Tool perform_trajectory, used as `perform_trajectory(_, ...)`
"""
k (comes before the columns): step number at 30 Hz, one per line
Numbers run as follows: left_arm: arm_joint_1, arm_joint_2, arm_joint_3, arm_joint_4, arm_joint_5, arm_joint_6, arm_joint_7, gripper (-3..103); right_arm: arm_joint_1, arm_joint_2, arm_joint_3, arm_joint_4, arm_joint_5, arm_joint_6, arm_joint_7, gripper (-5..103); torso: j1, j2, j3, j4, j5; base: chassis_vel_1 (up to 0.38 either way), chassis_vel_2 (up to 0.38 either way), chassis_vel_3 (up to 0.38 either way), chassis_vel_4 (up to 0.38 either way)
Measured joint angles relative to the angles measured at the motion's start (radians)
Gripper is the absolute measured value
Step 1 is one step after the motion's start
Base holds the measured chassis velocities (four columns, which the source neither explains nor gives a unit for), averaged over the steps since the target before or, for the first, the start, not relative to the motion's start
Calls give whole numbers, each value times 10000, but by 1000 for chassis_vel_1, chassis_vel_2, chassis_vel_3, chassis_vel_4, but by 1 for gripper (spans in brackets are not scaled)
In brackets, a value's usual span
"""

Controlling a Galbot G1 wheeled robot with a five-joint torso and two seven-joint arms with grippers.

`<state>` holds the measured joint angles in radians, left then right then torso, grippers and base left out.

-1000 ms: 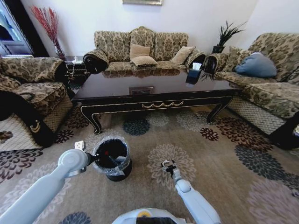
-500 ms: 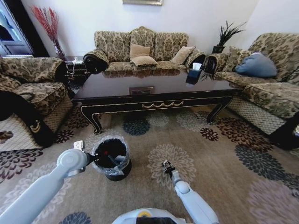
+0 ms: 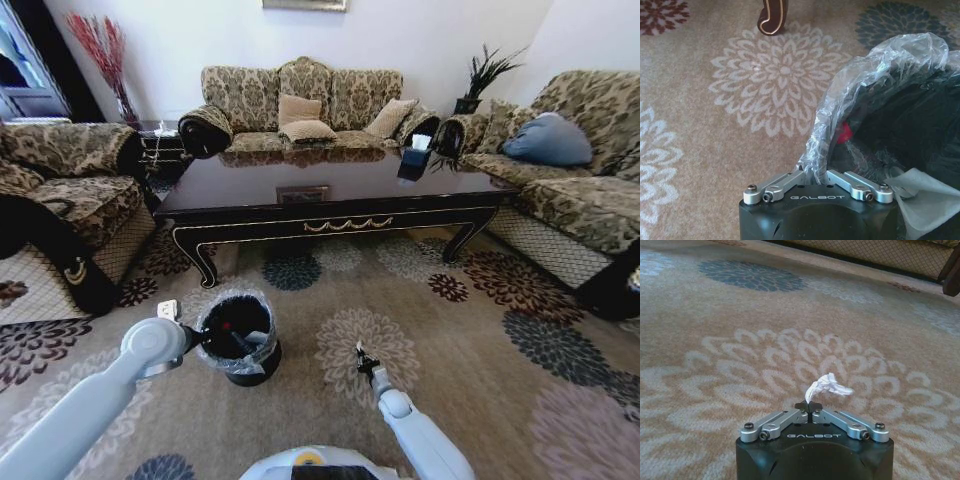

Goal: Move to the front of the table and pick up the trash from the floor, then place it into the trash bin.

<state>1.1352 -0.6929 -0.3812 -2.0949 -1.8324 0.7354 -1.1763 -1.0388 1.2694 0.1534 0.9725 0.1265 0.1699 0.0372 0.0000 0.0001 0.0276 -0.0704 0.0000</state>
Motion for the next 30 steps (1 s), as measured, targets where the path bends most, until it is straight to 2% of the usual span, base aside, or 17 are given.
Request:
perform_trajectory(7, 164, -29, -119, -108, 20, 0, 4, 0, -169, -108, 23, 302, 24, -8, 52, 0, 0, 0, 0, 1, 0, 0, 0, 0, 0)
perform_trajectory(12, 12, -128, 119, -132, 104, 0, 5, 0, -608, -430, 237, 1291, 213, -61, 140, 0, 0, 0, 0, 2, 2, 0, 0, 0, 0)
perform_trajectory(16, -430, -436, 776, -31, 287, 0, 8, 0, -1517, -1147, 788, 3166, 587, -174, 186, 0, 0, 0, 0, -6, 1, 0, 0, 0, 0)
perform_trajectory(18, -462, -504, 857, -32, 321, 0, 12, 0, -1677, -1308, 861, 3538, 659, -201, 207, 0, 0, 0, -1, -6, -1, 0, 0, 0, 0)
perform_trajectory(19, -582, -635, 1051, -33, 354, 0, -29, 0, -1968, -1544, 996, 4085, 802, -248, 251, 0, 0, 0, -1, 2, -1, 0, 0, 0, 0)
perform_trajectory(23, -1046, -1023, 1504, 6, 184, 1, -234, 0, -2530, -1993, 1278, 5080, 1134, -346, 350, 0, 0, 0, -1, 2, 4, 0, 0, 0, 0)
perform_trajectory(26, -1927, -1431, 2439, 308, 69, 1, -448, 0, -3251, -2441, 1656, 6503, 1461, -447, 465, 0, 0, 0, 0, -5, 5, 0, 0, 0, 0)
perform_trajectory(27, -1927, -1431, 2439, 308, 69, 1, -448, 0, -3251, -2441, 1656, 6503, 1461, -447, 465, 0, 0, 0, 0, -5, 5, 0, 0, 0, 0)
perform_trajectory(30, -2861, -1860, 3395, 664, 57, 1, -556, 0, -3896, -2698, 2005, 7896, 1576, -523, 555, 0, 0, 0, 0, 3, -1, 0, 0, 0, 0)
